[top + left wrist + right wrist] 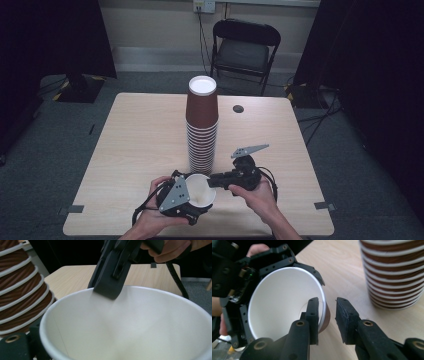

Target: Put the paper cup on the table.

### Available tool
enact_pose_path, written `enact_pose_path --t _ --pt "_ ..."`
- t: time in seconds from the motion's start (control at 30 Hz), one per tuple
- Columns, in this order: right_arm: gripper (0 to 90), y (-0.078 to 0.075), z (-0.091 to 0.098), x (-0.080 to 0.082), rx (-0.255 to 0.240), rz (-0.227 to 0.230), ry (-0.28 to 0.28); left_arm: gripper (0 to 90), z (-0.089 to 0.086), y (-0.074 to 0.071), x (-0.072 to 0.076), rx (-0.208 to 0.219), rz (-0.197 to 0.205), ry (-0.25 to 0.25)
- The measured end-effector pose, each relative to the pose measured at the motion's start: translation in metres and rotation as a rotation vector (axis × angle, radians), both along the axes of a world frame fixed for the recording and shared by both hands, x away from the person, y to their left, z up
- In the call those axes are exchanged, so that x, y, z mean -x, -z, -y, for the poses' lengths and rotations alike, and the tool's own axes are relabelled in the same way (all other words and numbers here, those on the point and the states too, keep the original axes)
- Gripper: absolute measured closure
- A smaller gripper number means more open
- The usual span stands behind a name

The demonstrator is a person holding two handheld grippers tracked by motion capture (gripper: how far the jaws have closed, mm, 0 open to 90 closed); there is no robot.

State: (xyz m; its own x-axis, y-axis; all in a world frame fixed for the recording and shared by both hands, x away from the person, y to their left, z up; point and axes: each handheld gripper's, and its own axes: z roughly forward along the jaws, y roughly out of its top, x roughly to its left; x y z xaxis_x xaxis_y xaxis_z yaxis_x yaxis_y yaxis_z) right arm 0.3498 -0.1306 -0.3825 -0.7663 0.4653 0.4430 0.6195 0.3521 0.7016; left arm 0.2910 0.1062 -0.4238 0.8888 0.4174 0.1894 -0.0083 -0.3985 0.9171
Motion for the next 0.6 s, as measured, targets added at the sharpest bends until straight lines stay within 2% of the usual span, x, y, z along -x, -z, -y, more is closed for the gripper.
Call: enact_pose_path --t 0.13,0.2,0.23,0.33,0.37,0.43,0.5,0.53,0.6 --pt "67.4 -0.002 0.008 -0.002 -0.037 0.031 0.018 8.1 -0.006 0.001 -0.002 0.018 -0.018 -0.021" --pt "66.4 -0.004 0.011 -0.002 -0.056 0.042 0.029 8.2 -0.01 0.001 -0.003 0.043 -0.029 -0.032" --pt "66.2 -0.004 0.013 -0.002 -0.064 0.047 0.032 8.2 -0.012 0.0 -0.004 0.034 -0.024 -0.044" --pt "65.1 -0.005 0.018 -0.001 -0.08 0.069 0.043 8.2 -0.018 -0.002 -0.006 0.065 -0.034 -0.078" --pt "64.7 -0.005 0.019 0.0 -0.082 0.076 0.047 8.2 -0.019 -0.003 -0.007 0.088 -0.046 -0.093" --pt "63.2 -0.004 0.023 0.001 -0.087 0.088 0.052 8.2 -0.024 -0.005 -0.01 0.097 -0.056 -0.114" --pt "61.8 -0.003 0.026 0.002 -0.071 0.095 0.069 8.2 -0.028 -0.006 -0.011 0.109 -0.061 -0.14" --pt "61.5 -0.002 0.028 0.002 -0.065 0.098 0.074 8.2 -0.029 -0.006 -0.012 0.127 -0.068 -0.147" --pt "59.7 0.0 0.032 0.003 -0.063 0.104 0.09 8.2 -0.035 -0.006 -0.016 0.129 -0.082 -0.159"
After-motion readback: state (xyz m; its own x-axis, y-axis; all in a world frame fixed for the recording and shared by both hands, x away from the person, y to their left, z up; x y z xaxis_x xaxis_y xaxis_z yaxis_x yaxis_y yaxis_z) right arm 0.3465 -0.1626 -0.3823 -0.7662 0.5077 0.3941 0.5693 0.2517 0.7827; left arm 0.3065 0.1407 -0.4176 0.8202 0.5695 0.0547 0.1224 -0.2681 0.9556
